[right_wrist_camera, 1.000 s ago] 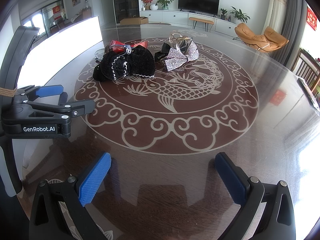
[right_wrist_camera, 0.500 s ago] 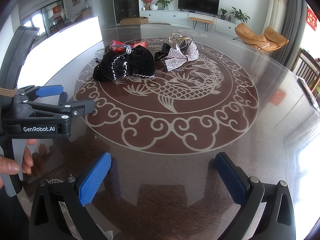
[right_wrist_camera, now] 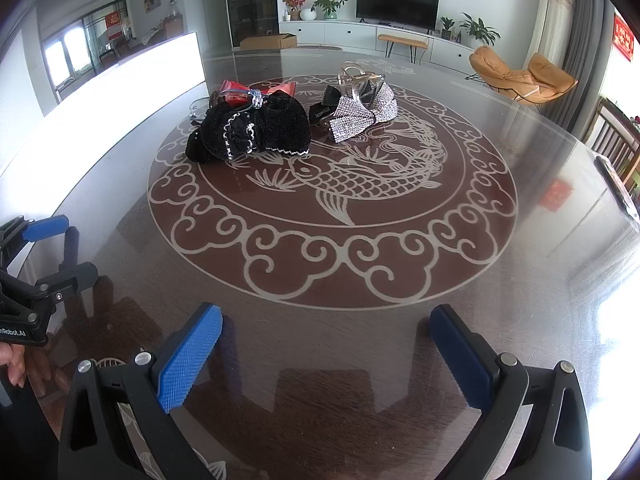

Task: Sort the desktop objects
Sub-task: 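Grasp the black velvet pouch with the right gripper while the left gripper grasps the clear glasses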

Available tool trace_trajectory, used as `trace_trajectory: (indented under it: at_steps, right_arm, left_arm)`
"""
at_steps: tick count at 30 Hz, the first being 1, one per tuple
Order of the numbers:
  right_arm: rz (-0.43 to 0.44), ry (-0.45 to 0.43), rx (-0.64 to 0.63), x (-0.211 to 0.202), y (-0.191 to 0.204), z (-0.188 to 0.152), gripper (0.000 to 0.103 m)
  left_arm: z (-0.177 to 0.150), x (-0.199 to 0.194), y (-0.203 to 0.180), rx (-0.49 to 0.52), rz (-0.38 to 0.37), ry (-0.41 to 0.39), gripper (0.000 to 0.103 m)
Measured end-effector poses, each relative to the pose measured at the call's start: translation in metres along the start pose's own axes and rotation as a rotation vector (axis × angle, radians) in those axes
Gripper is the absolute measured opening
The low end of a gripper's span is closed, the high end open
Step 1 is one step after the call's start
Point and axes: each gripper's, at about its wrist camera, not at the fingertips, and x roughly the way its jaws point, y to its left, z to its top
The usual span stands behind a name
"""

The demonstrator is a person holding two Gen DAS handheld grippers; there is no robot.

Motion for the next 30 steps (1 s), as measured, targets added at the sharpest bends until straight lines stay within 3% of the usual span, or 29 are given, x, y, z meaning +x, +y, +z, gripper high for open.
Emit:
trace_trajectory:
  at_steps: [4, 9, 12, 15, 17, 20, 21, 22, 26, 28, 30]
  right_arm:
    - [0.093, 0.004, -0.024, 0.003, 0.003, 0.034, 0.103]
    - [0.192, -0.064, 0.009, 0.015, 0.015, 0.122, 0.103]
    - [0.199, -0.026, 0.056, 0.046, 0.021, 0.157, 0.103]
    - [0.260, 0.048, 0.065, 0.076, 0.030, 0.169, 0.103]
    - [0.393, 0.096, 0.055, 0.083, 0.039, 0.168, 0.103]
    - [0.675, 0.157, 0.010, 0.071, 0.056, 0.157, 0.103]
    - [0.719, 0.167, -0.014, 0.065, 0.060, 0.154, 0.103]
    - [0.724, 0.162, -0.042, 0.058, 0.062, 0.151, 0.103]
    - [0.514, 0.137, -0.162, 0.052, 0.067, 0.143, 0.103]
    - [0.494, 0.152, -0.185, 0.059, 0.071, 0.137, 0.103]
    - [0.526, 0.182, -0.137, 0.068, 0.075, 0.131, 0.103]
  left_arm:
    - [-0.003, -0.003, 0.004, -0.021, 0.015, -0.012, 0.103]
    - [-0.007, -0.005, 0.003, -0.028, 0.021, -0.022, 0.103]
    - [-0.014, -0.009, 0.002, -0.028, 0.020, -0.050, 0.103]
    - [-0.016, -0.012, 0.010, -0.076, 0.009, -0.071, 0.103]
    - [-0.017, -0.014, 0.018, -0.119, -0.027, -0.092, 0.103]
    - [-0.018, -0.017, 0.023, -0.153, -0.063, -0.114, 0.103]
    - [-0.018, -0.017, 0.023, -0.152, -0.062, -0.114, 0.103]
    - [-0.018, -0.016, 0.022, -0.147, -0.057, -0.112, 0.103]
    - [-0.017, -0.014, 0.017, -0.128, -0.035, -0.099, 0.103]
    - [-0.017, -0.014, 0.018, -0.139, -0.045, -0.104, 0.103]
    - [-0.018, -0.015, 0.022, -0.163, -0.067, -0.113, 0.103]
